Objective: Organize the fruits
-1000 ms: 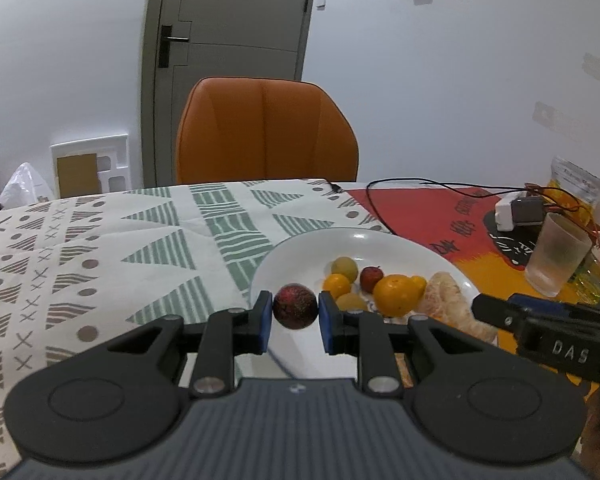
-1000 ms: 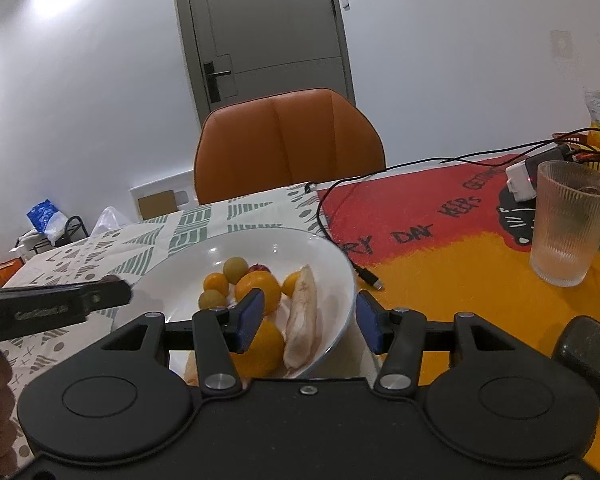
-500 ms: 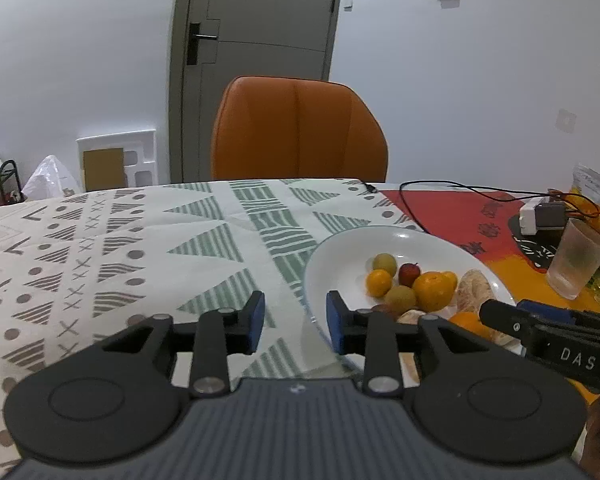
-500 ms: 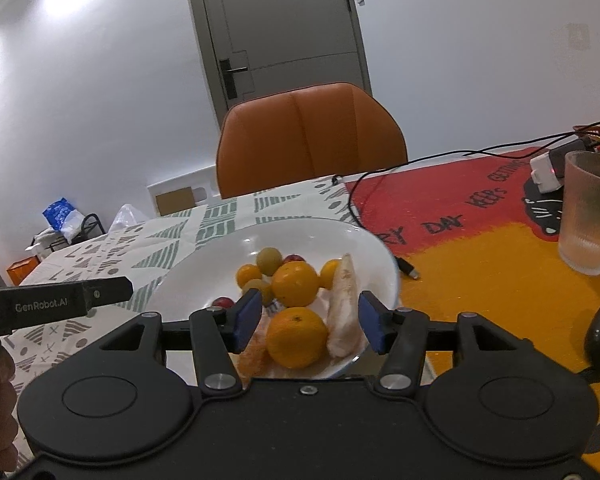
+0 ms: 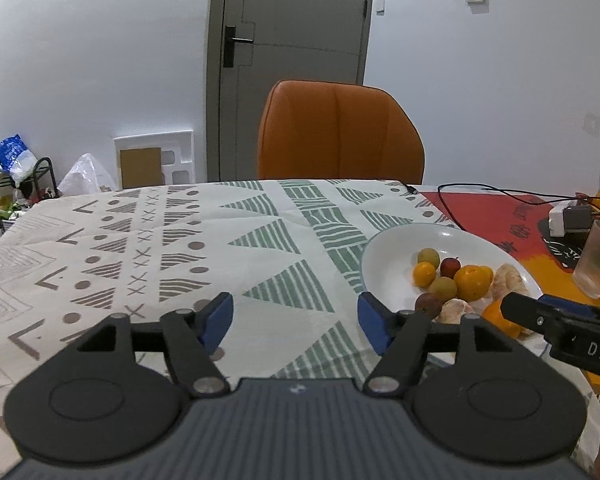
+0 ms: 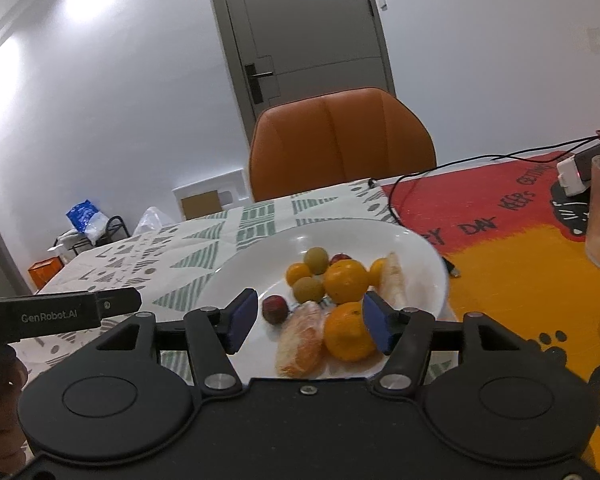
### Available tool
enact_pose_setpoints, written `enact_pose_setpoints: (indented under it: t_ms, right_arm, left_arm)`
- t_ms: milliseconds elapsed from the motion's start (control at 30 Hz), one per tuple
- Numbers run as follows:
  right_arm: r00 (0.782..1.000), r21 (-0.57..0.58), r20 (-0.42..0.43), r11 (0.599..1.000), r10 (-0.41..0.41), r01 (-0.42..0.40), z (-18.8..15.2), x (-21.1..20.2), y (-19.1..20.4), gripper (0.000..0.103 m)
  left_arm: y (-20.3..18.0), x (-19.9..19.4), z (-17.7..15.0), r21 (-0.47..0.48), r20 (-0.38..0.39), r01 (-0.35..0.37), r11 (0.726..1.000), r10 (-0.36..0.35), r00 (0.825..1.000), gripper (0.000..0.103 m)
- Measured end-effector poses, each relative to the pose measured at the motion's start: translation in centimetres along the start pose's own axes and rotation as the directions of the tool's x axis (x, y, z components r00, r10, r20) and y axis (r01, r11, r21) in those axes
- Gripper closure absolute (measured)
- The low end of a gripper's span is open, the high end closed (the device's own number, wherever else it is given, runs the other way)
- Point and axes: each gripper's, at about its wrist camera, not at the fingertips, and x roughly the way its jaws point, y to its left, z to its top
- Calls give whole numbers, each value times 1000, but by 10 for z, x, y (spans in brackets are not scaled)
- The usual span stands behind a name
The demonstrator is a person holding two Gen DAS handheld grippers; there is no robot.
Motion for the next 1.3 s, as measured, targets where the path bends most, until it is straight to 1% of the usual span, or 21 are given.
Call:
enact_pose_setpoints:
  t_ms: [133,200,300,467,600,667,800,833,1167,1300]
  right_arm:
    - [1000,-1,3,1000,17,-17,0,-4,7,44]
    - [1000,-5,3,1000,24,-24,-1,-5,10,44]
    - [999,-8,2,999,33,-33,-2,-7,16,40]
    - [999,-16,5,999,51,-51,-3,-11,27,27]
    - [998,-21,11,998,67,-66,-3,-16,33,21]
    - [997,-22,15,997,72,-71,-3,-20,37,14]
    - [996,-27,20,996,88,-87,-4,-27,42,5]
    - [996,-27,20,996,88,-88,-4,-29,43,1]
    - [995,-8,10,995,99,-99,-11,-45,47,0]
    - [995,-22,6,994,104,-104,-13,-51,51,0]
  left_arm:
    - [4,-8,-1,2,11,-15,1000,15,1000,28]
    - [7,-12,-2,-2,16,-19,1000,19,1000,22]
    - [11,-20,-4,5,29,-47,999,46,999,18]
    - [21,-29,-7,-1,32,-72,997,72,997,17]
    - [31,-39,-8,-17,30,-90,996,90,995,16]
    - [35,-45,-9,-19,36,-100,995,101,994,15]
    - [38,-57,-9,-18,50,-112,994,113,992,11]
    - [38,-59,-9,-17,51,-113,993,114,992,10]
    - [40,-81,-19,7,52,-117,993,116,992,9]
    - [42,-88,-21,1,45,-116,993,116,992,9]
